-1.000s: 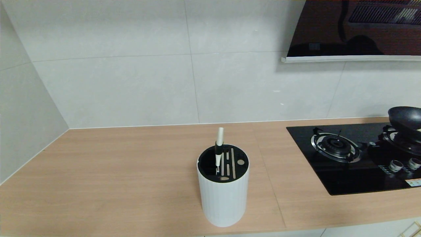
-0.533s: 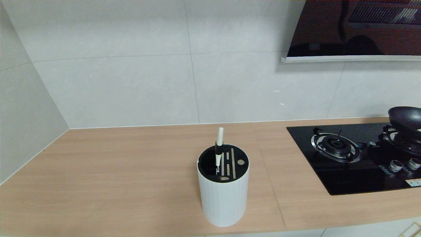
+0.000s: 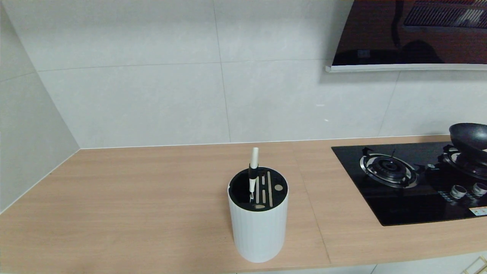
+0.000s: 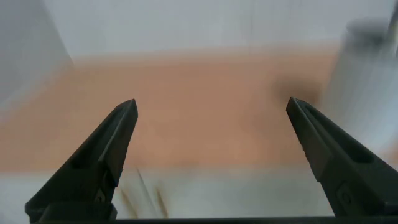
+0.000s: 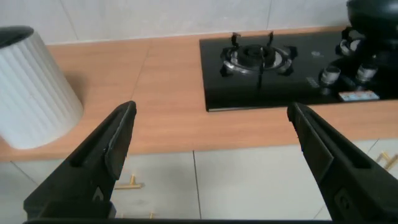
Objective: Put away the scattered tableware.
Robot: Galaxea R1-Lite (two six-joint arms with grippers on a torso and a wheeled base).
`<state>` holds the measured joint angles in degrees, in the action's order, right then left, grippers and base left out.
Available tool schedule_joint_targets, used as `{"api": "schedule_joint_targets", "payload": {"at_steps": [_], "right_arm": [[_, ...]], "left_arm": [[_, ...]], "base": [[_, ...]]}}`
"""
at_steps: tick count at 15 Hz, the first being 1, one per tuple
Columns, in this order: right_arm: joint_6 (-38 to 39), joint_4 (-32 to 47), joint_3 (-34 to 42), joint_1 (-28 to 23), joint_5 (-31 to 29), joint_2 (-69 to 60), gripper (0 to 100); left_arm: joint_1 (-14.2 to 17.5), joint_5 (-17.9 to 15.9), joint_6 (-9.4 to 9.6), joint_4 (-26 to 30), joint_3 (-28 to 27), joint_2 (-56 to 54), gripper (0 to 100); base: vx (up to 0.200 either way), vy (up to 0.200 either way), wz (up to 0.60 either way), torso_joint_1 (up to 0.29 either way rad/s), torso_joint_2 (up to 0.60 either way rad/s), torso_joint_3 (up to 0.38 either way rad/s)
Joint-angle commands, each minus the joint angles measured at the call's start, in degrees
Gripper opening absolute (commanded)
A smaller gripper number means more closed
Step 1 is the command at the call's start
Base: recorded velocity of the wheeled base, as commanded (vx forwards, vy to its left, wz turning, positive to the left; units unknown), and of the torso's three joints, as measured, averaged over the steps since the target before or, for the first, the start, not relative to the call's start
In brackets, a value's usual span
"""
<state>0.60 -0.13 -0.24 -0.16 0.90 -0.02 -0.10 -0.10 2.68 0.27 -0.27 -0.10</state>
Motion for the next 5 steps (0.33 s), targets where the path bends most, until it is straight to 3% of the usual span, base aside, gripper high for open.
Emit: {"api": "schedule_joint_targets", "payload": {"at_steps": [1,2,5], "right_arm": [[-0.07,0.13,0.24,-0.02,0.24,0.11,100],[-0.07,0.13,0.24,-0.02,0.24,0.11,100],[0.02,0.13,0.24,0.16,0.24,0.02,100]], "left_arm": [[0.01,0.01,-0.40,0.00,0.27,0.10,100],[0.01,0.01,-1.98,0.00,0.27,0.10,100],[0.01,0.01,-2.59,-0.09,0.18,0.10,100]], "base": [[0.000,0.000,0.00,0.000,0.00,0.000],[0.000,0.000,0.00,0.000,0.00,0.000],[0.000,0.000,0.00,0.000,0.00,0.000]]}}
